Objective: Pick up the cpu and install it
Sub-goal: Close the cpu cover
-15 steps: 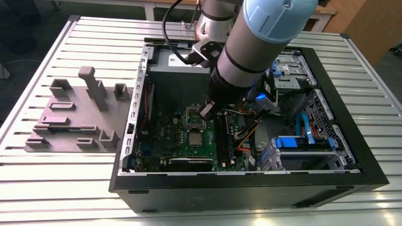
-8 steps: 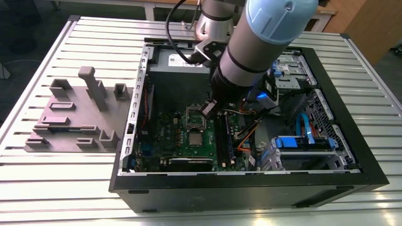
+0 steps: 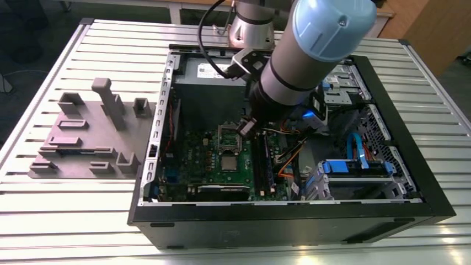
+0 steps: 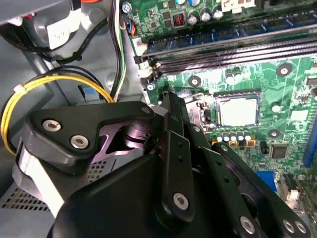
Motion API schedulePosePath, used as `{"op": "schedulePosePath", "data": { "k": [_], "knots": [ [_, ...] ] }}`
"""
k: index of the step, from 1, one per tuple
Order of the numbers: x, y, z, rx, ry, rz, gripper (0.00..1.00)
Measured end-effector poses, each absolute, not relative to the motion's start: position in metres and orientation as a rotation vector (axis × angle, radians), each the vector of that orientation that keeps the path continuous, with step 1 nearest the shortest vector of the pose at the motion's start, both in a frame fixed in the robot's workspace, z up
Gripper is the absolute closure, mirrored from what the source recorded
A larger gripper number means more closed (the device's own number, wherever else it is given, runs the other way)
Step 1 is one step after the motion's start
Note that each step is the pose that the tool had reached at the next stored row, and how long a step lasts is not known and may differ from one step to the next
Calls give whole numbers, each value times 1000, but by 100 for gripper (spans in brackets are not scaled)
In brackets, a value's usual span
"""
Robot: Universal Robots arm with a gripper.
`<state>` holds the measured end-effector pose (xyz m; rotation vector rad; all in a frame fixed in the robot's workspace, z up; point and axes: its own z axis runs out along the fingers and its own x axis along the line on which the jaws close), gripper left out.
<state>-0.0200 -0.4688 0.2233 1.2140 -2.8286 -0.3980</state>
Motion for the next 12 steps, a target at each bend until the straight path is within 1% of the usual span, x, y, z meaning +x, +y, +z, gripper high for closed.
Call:
{"op": "schedulePosePath", "data": {
  "k": [12],
  "knots": [
    [-19, -462, 215, 1209, -2832, -405, 90]
  ]
}}
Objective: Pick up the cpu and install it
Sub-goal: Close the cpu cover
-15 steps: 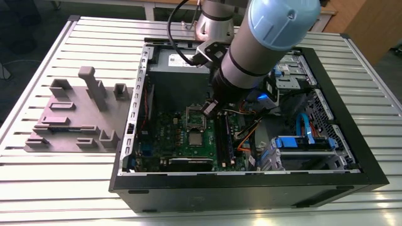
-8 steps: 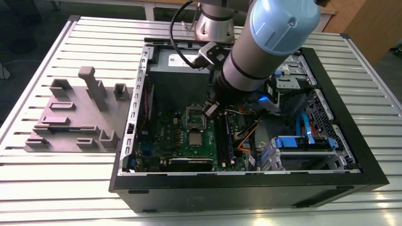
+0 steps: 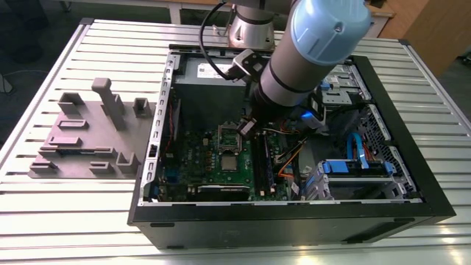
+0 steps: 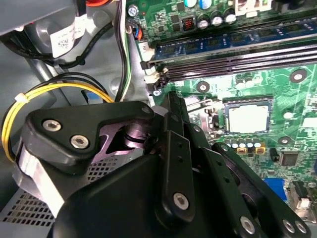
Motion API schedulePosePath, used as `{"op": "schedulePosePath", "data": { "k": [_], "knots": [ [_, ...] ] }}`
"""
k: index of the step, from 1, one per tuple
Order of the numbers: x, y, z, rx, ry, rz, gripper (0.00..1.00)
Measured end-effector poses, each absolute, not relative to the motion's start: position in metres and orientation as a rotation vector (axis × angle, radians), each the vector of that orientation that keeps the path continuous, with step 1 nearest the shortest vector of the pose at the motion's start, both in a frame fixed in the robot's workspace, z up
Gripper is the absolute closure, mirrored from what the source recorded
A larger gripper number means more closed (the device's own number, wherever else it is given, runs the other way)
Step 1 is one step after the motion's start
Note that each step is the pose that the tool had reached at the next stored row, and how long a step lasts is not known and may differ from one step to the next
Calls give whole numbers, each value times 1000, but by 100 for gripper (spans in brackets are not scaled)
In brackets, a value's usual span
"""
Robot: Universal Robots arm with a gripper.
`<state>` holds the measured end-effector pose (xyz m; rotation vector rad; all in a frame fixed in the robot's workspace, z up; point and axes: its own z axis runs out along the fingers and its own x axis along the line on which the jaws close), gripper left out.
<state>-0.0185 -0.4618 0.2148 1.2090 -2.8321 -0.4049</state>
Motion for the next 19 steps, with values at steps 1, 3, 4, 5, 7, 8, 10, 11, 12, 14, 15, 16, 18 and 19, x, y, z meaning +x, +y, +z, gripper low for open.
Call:
{"op": "schedulePosePath", "data": {
  "k": [1, 3, 4, 5, 7, 8, 10, 11, 12, 14, 15, 16, 18, 19],
  "knots": [
    [-19, -461, 215, 1209, -2832, -405, 90],
    [-18, -458, 214, 1209, -2832, -405, 90],
    [-18, -458, 214, 1209, -2832, -405, 90],
    [-18, -457, 214, 1209, -2832, -405, 90],
    [-18, -457, 214, 1210, -2832, -406, 90],
    [-18, -457, 214, 1213, -2830, -405, 90],
    [-19, -457, 213, 1215, -2829, -406, 90],
    [-19, -457, 213, 1215, -2829, -406, 90],
    [-18, -456, 213, 1215, -2829, -406, 90],
    [-18, -456, 212, 1215, -2829, -407, 90],
    [-18, -456, 211, 1215, -2830, -408, 90],
    [-19, -455, 211, 1215, -2830, -409, 90],
    [-18, -454, 210, 1216, -2830, -415, 90],
    [-19, -454, 210, 1217, -2831, -422, 90]
  ]
}}
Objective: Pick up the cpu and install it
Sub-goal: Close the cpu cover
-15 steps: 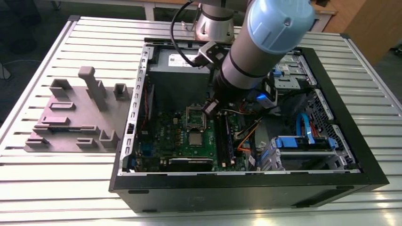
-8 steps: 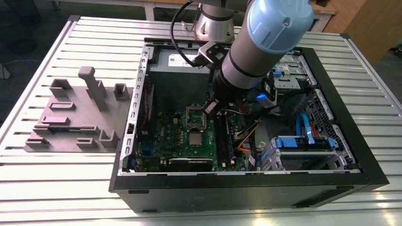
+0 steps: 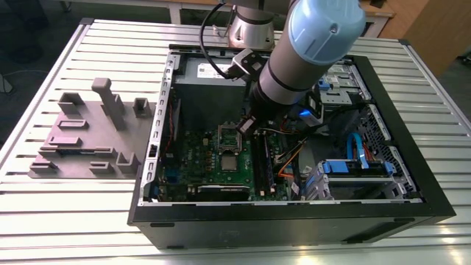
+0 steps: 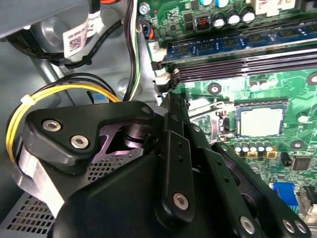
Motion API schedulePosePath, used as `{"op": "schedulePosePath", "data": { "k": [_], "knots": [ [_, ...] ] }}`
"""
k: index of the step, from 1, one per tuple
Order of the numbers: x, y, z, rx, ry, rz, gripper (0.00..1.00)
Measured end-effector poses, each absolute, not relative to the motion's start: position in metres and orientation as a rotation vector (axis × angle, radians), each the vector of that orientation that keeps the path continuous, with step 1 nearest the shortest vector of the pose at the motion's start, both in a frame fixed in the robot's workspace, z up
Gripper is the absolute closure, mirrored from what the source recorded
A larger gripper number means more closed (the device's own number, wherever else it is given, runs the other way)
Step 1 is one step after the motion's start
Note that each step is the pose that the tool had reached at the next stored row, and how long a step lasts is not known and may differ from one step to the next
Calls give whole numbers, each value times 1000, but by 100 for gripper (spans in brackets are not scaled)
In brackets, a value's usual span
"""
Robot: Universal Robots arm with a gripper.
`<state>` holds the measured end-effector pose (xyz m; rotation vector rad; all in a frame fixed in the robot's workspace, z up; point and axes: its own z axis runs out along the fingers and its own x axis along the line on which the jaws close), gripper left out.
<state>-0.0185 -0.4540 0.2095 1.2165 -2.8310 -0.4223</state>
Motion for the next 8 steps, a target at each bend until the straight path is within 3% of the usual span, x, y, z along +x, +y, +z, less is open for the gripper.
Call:
{"op": "schedulePosePath", "data": {
  "k": [8],
  "knots": [
    [-19, -454, 207, 1228, -2839, -526, 90]
  ]
}}
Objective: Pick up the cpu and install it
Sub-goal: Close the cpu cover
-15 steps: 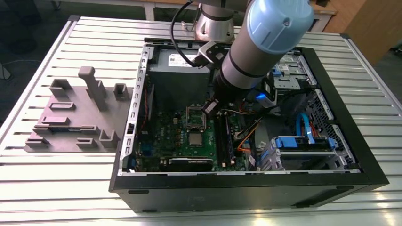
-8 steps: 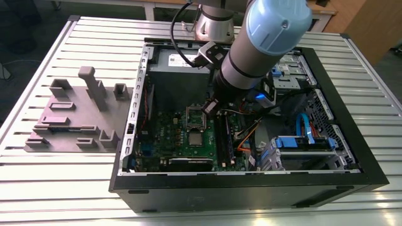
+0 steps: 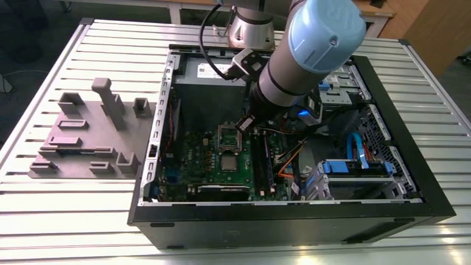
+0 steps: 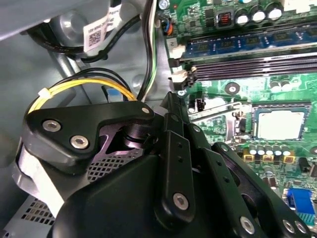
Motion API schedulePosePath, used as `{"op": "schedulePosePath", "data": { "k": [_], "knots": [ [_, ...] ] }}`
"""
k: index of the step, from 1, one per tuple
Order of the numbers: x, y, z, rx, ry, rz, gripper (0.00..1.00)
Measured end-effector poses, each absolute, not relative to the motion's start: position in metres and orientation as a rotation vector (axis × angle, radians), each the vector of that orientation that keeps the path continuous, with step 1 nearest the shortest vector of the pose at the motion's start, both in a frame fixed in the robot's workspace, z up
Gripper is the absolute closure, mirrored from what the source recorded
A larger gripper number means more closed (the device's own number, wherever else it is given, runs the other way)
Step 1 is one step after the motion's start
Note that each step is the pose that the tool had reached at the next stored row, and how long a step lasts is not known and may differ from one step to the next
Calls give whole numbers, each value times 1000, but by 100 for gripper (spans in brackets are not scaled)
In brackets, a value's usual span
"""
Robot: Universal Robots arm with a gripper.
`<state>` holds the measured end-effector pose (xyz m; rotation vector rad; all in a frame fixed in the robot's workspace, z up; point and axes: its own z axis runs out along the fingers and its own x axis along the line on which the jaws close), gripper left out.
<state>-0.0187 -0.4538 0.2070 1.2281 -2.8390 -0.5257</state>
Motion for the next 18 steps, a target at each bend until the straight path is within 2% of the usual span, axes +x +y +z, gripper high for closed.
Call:
{"op": "schedulePosePath", "data": {
  "k": [18],
  "knots": [
    [-20, -454, 198, 1229, -2840, -538, 90]
  ]
}}
